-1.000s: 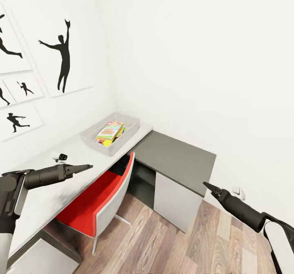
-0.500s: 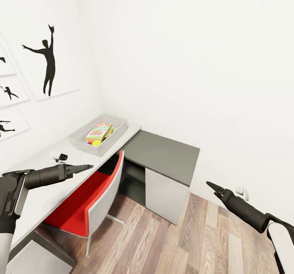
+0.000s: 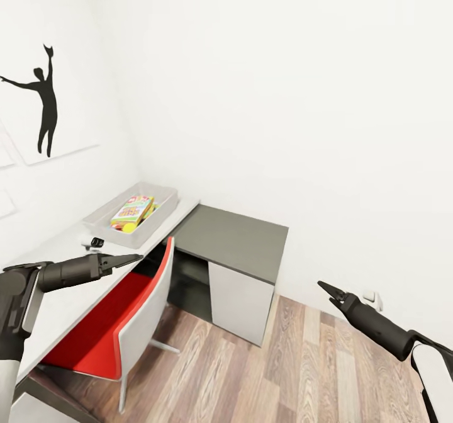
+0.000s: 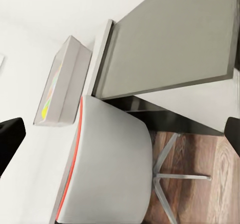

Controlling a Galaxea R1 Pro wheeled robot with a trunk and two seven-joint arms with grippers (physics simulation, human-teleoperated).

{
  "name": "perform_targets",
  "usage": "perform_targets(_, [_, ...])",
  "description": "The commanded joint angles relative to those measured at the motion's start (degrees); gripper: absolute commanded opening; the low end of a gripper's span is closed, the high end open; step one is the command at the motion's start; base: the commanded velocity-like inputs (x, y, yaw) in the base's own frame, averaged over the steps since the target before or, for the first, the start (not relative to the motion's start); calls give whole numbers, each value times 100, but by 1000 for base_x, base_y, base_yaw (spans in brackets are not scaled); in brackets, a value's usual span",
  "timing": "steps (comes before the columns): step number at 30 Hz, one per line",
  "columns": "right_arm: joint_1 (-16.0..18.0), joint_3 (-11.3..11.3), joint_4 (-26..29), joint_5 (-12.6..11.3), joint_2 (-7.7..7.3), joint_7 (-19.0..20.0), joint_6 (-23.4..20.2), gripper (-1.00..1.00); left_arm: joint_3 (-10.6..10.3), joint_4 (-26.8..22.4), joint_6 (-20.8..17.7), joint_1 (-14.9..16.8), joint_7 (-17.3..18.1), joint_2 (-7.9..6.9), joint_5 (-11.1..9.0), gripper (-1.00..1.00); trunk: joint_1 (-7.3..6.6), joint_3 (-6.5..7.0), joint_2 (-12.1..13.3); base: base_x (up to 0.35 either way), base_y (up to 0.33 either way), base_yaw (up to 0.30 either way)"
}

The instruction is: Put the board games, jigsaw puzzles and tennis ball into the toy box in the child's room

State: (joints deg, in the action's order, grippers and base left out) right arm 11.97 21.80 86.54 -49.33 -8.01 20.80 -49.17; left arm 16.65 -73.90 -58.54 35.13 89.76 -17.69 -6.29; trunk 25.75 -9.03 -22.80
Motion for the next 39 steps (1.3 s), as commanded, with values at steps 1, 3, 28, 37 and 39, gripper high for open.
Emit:
perform_targets(1, [7, 9, -1, 20, 1, 30, -31, 100, 1, -2, -61, 3, 24, -3, 5, 100, 4, -4, -11, 0, 0, -201])
perform_targets(3, [7, 9, -3, 20, 1, 30, -28, 100, 2, -2, -61, 3, 24, -5, 5, 100, 4, 12, -11, 0, 0, -201])
perform_targets(28, [12, 16, -14, 20, 1, 30, -24, 100, -4, -2, -60, 3, 24, 2, 7, 100, 4, 208, -11, -57, 29, -201])
perform_targets(37, [20, 23, -115, 20, 1, 30, -23, 100, -4, -2, -55, 3, 24, 2, 7, 100, 4, 278, -11, -1, 0, -201])
perform_targets(39, [28, 25, -168, 20, 1, 30, -23, 100, -4, -2, -53, 3, 24, 1, 7, 100, 4, 293, -11, 0, 0, -201])
